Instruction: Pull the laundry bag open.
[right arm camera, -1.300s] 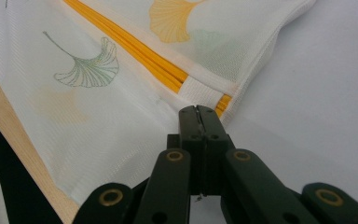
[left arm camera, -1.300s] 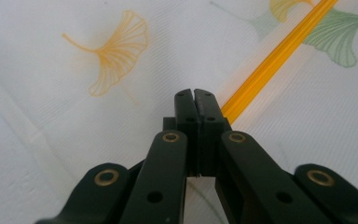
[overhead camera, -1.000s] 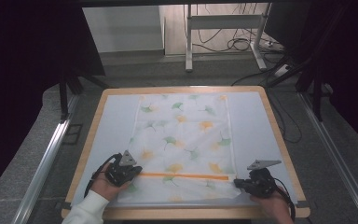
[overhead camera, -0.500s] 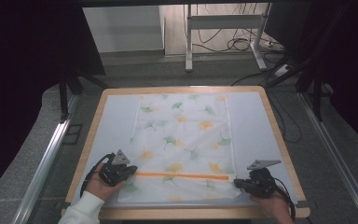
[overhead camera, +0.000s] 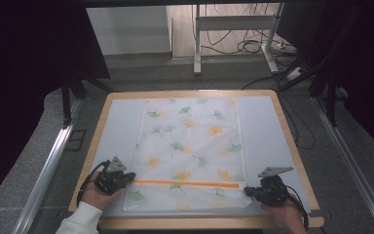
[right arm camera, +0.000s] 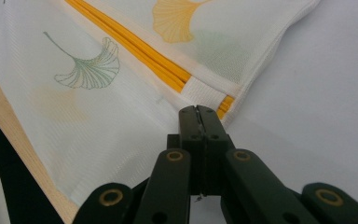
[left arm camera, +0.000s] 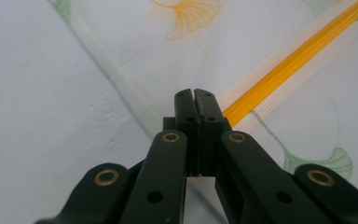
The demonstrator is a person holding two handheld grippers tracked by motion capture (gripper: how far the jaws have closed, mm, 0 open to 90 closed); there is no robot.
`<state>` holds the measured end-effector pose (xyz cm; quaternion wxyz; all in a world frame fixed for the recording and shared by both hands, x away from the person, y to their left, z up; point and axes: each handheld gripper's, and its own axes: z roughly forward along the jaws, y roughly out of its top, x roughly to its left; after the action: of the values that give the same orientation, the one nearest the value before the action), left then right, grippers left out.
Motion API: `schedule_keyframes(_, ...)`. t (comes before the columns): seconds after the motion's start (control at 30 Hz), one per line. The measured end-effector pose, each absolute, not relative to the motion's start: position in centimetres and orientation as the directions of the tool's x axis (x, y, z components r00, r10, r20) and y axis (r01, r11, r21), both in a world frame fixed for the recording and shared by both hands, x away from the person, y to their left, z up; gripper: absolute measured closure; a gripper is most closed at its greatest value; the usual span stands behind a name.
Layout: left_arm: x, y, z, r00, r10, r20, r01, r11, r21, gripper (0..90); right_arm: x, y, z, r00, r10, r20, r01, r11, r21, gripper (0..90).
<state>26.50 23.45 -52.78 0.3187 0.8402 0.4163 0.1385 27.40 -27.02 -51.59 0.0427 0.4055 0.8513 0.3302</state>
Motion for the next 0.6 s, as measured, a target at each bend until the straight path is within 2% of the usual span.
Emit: schedule_keyframes(0.6,26.42,23.60,-52.81,0.616,0.787,-0.020,0.604,-0.456,0.654,90.0,27.44,-27.10,-51.62,-0.666,0.718,0.202,0.664,0.448,0.598,89.8)
